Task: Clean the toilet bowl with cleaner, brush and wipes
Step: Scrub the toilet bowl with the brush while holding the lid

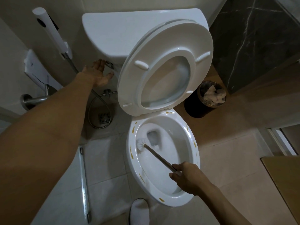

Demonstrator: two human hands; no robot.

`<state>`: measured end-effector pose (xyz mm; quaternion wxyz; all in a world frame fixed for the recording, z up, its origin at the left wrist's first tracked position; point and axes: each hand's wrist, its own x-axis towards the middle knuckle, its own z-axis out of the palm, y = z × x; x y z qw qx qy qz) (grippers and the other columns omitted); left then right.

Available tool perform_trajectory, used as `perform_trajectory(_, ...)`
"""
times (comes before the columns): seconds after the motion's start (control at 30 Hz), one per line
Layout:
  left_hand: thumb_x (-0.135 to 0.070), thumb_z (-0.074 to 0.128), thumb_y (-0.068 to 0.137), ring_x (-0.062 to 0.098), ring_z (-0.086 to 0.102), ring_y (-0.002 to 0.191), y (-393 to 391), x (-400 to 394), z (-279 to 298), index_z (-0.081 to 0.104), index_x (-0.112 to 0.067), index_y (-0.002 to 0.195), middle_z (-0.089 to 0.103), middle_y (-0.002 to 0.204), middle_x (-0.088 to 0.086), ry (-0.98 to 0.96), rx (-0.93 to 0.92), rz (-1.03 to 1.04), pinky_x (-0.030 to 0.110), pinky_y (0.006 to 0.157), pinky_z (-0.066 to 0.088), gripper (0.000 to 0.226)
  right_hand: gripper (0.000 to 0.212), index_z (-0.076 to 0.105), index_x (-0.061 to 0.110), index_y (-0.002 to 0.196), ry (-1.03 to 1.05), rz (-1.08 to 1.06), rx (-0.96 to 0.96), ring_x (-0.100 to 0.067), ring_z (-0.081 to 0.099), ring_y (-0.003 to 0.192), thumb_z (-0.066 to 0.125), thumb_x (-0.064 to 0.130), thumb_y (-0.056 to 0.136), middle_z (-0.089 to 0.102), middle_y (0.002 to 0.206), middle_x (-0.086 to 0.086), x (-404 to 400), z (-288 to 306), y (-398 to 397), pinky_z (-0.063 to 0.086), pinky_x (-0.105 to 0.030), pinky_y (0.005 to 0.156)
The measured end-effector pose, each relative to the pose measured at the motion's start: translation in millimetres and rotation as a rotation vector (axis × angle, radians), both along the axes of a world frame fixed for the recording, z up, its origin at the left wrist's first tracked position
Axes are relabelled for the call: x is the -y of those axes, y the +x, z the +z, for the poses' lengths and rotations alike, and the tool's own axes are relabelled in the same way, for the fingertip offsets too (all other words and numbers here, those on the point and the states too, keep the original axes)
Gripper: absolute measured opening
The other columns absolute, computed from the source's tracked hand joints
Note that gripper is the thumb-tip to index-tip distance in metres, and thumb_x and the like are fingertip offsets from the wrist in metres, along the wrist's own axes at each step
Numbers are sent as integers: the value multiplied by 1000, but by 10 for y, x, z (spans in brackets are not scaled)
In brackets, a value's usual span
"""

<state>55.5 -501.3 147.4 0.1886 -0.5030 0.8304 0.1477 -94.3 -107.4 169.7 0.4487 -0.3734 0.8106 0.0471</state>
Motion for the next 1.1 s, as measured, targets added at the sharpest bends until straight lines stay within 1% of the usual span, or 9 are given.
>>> perform_trajectory(0.13, -56, 16, 99, 18, -5, 147, 1, -7, 2, -11, -12, 151, -13, 159, 3, -2, -4, 2, 45, 118, 2, 73, 40, 54, 19, 134, 6, 0, 3, -17, 64, 90, 52, 34, 97, 66, 107, -3, 4, -1, -10, 55, -28, 82)
perform_trajectory(0.37, -55, 16, 99, 18, -6, 147, -12, -25, 8, -11, -12, 151, -13, 159, 2, -4, -5, 15, 44, 119, 2, 73, 40, 56, 19, 132, 10, 2, -1, -17, 64, 94, 53, 34, 96, 66, 111, -3, -16, -17, -24, 52, -31, 89)
perform_trajectory(0.57, -52, 16, 100, 17, -7, 147, -1, -18, 14, -8, -14, 152, -13, 159, 1, 14, -54, 39, 45, 118, 1, 69, 38, 56, 18, 132, -3, 6, -3, -16, 63, 90, 51, 33, 97, 66, 109, -3, -13, 10, -54, 53, -26, 81)
perform_trajectory(0.73, -51, 15, 100, 16, -10, 146, 58, -91, -1, -9, -14, 151, -15, 159, 2, 8, -95, 71, 47, 118, -1, 68, 39, 54, 20, 134, -4, 30, -29, -15, 61, 92, 50, 34, 97, 64, 114, -2, -5, 62, -79, 51, -25, 82)
perform_trajectory(0.8, -50, 15, 100, 16, -12, 146, 115, -147, 3, -10, -12, 151, -17, 158, 3, 9, -116, 100, 47, 118, -3, 68, 39, 55, 19, 133, -11, 39, -32, -12, 58, 84, 50, 34, 97, 63, 111, -1, -4, 81, -81, 51, -22, 76)
perform_trajectory(0.9, -51, 15, 100, 17, -14, 145, 192, -244, 71, -11, -11, 151, -19, 158, 5, 1, -119, 110, 46, 118, -5, 70, 36, 57, 19, 130, -24, 49, -40, -4, 49, 63, 50, 34, 97, 59, 94, 2, -15, 106, -96, 40, -15, 53)
perform_trajectory(0.97, -52, 14, 100, 17, -15, 145, 239, -317, 150, -11, -10, 151, -20, 157, 5, -3, -109, 110, 46, 118, -5, 70, 35, 57, 19, 128, -17, 54, -44, -3, 46, 59, 50, 34, 97, 57, 89, 4, -33, 129, -96, 35, -13, 49)
perform_trajectory(1.03, -52, 14, 100, 18, -14, 145, 287, -408, 241, -12, -10, 150, -20, 157, 5, -3, -117, 111, 46, 118, -4, 71, 35, 59, 18, 126, -2, 63, -51, -4, 45, 58, 51, 35, 97, 57, 86, 4, -67, 168, -90, 35, -14, 48)
perform_trajectory(1.1, -52, 16, 100, 18, -14, 145, 335, -520, 336, -13, -10, 150, -20, 157, 5, -7, -139, 112, 46, 117, -5, 71, 34, 60, 17, 123, 19, 73, -51, -7, 48, 60, 52, 36, 95, 60, 91, 1, -101, 226, -89, 38, -15, 48)
